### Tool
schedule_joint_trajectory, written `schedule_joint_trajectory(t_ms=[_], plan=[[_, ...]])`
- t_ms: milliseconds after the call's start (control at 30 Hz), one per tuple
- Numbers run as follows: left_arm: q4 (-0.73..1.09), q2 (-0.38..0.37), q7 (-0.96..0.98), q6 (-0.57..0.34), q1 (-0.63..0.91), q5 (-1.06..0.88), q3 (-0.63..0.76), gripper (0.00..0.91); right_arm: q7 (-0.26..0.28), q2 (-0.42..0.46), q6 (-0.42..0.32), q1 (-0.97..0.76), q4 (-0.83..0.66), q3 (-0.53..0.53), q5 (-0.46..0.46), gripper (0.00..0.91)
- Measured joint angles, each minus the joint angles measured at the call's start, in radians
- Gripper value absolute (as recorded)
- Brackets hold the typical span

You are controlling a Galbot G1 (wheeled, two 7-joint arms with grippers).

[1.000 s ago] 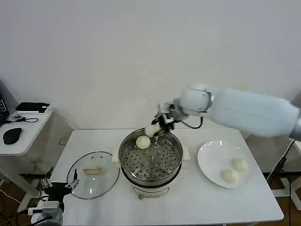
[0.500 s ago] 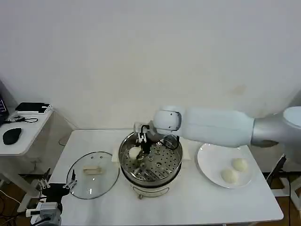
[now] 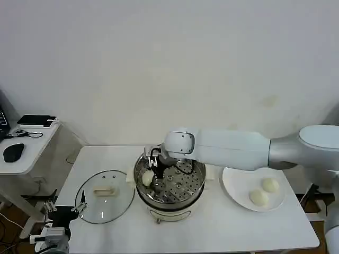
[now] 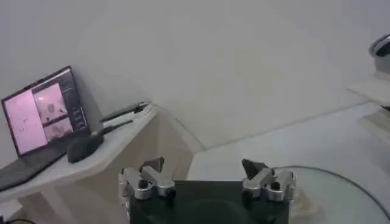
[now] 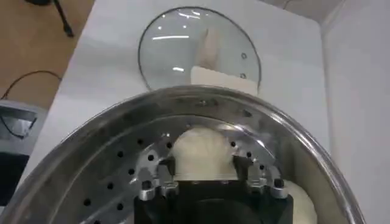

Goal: Take steamed baozi put them in steamer then cover it.

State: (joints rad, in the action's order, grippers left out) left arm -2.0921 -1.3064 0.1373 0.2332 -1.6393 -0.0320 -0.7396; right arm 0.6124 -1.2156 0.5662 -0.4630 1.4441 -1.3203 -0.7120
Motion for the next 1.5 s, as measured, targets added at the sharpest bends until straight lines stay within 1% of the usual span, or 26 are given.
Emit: schedule_joint_trajectory(t_ms=[133, 267, 367, 467, 667, 767, 867, 1067, 1267, 1500], plan=[[0.006, -0.003, -0.001, 0.0, 0.004, -0.003, 0.008, 0.907, 0.018, 0.038, -0.014, -0.037, 0.031, 0.004, 0.016, 0.907], [0.01, -0.002, -0.002, -0.002, 0.004, -0.005, 0.011, 0.907, 0.048, 0.11, -0.038, -0.084, 0.073, 0.013, 0.047, 0.907], [0.011, 0.004, -0.004, -0.003, 0.002, -0.001, 0.011, 0.907, 0.083, 0.183, -0.071, -0.118, 0.109, 0.024, 0.08, 0.907], [0.01, 0.009, -0.005, -0.003, 0.002, 0.002, 0.012, 0.907, 0.13, 0.272, -0.117, -0.138, 0.145, 0.04, 0.128, 0.907], [0.002, 0.021, -0.003, -0.003, 0.002, 0.01, 0.012, 0.907, 0.232, 0.483, -0.235, -0.148, 0.204, 0.08, 0.257, 0.907], [0.002, 0.027, 0.003, -0.003, 0.006, 0.021, 0.007, 0.907, 0.275, 0.586, -0.295, -0.115, 0.227, 0.119, 0.329, 0.907], [0.005, 0.035, 0.01, -0.006, 0.01, 0.045, 0.005, 0.907, 0.31, 0.689, -0.351, -0.041, 0.247, 0.183, 0.406, 0.907], [0.008, 0.055, 0.01, -0.045, 0.015, 0.142, 0.003, 0.907, 0.353, 0.86, -0.447, 0.121, 0.271, 0.277, 0.566, 0.907], [0.017, 0.063, 0.007, -0.08, 0.016, 0.206, 0.007, 0.907, 0.379, 0.949, -0.517, 0.233, 0.267, 0.335, 0.698, 0.907], [0.022, 0.061, 0.01, -0.096, 0.008, 0.227, 0.006, 0.907, 0.386, 0.988, -0.543, 0.345, 0.245, 0.392, 0.803, 0.907]])
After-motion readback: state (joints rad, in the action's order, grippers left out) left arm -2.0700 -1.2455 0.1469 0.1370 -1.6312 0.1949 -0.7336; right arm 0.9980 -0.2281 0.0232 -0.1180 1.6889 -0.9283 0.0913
